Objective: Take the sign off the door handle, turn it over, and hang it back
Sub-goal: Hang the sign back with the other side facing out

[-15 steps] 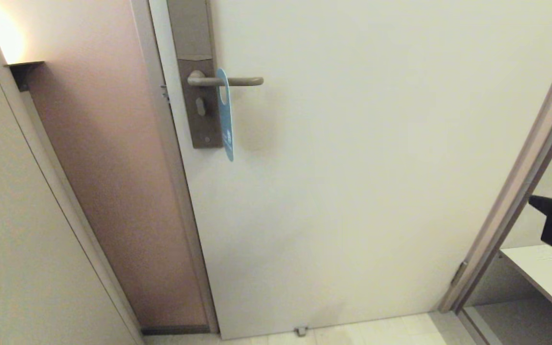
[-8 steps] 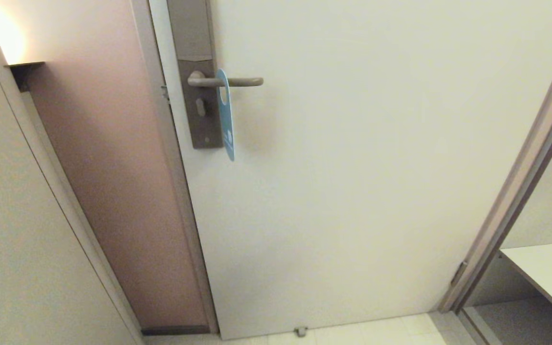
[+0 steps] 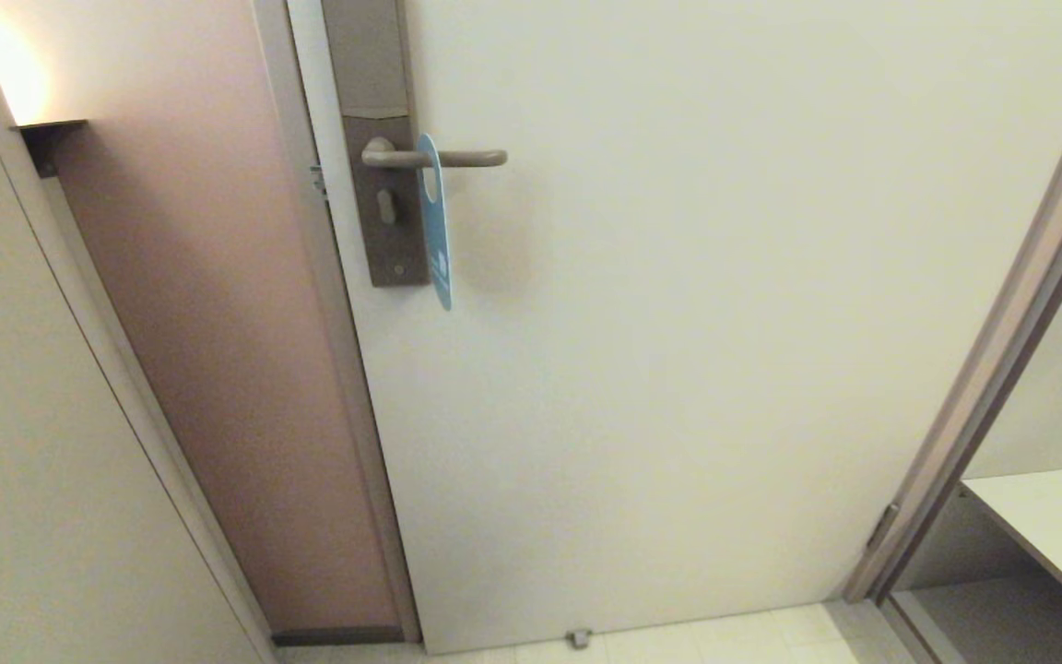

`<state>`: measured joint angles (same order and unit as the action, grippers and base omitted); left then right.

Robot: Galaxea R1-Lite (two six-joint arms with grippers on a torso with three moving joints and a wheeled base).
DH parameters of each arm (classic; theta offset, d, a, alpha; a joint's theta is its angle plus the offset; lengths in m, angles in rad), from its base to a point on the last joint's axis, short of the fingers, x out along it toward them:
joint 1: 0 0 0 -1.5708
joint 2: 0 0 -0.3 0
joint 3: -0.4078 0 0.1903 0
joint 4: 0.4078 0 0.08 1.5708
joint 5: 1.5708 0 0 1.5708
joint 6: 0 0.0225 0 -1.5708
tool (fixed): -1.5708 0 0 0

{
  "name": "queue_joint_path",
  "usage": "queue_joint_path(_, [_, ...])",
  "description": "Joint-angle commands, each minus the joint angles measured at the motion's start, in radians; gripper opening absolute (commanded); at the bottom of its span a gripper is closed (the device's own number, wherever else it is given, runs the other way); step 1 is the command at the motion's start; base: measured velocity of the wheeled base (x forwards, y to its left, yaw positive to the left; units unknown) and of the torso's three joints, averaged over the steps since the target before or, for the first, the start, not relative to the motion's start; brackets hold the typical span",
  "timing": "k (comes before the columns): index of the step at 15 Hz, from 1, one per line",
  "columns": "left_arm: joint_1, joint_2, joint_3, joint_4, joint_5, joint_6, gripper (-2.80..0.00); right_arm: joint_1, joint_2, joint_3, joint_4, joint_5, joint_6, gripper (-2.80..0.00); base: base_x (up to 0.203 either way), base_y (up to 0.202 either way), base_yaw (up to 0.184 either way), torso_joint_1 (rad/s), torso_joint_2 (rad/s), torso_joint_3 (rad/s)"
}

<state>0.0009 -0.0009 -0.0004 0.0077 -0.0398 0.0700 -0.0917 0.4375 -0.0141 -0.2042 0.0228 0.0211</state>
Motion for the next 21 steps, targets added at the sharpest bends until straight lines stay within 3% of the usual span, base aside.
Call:
queue_joint_path(1, [0.001, 0.001, 0.000, 0.000, 0.000, 0.001, -2.80, 0.002, -0.141, 0.013, 0.086, 0.002, -0.001, -2.80, 0.000, 0.000, 0.000, 0.000, 0.00, 0.000])
queue_joint_path(4, [0.001, 0.001, -0.001, 0.000, 0.000, 0.001, -2.80, 0.013, -0.151, 0.014, 0.141, -0.002, 0.011, -2.80, 0.000, 0.000, 0.000, 0.000, 0.00, 0.000])
queue_joint_path(7, [0.001, 0.001, 0.000, 0.000, 0.000, 0.001, -2.80, 0.096, -0.166, 0.014, 0.163, -0.011, 0.008, -2.80, 0.000, 0.000, 0.000, 0.000, 0.00, 0.000])
queue_joint_path(15, [0.001, 0.001, 0.000, 0.000, 0.000, 0.001, -2.80, 0.092, -0.383, 0.013, 0.206, -0.011, -0.001, -2.80, 0.000, 0.000, 0.000, 0.000, 0.00, 0.000])
queue_joint_path(21, [0.001, 0.001, 0.000, 0.000, 0.000, 0.001, -2.80, 0.092, -0.438, 0.014, 0.201, -0.010, 0.000, -2.80, 0.000, 0.000, 0.000, 0.000, 0.00, 0.000])
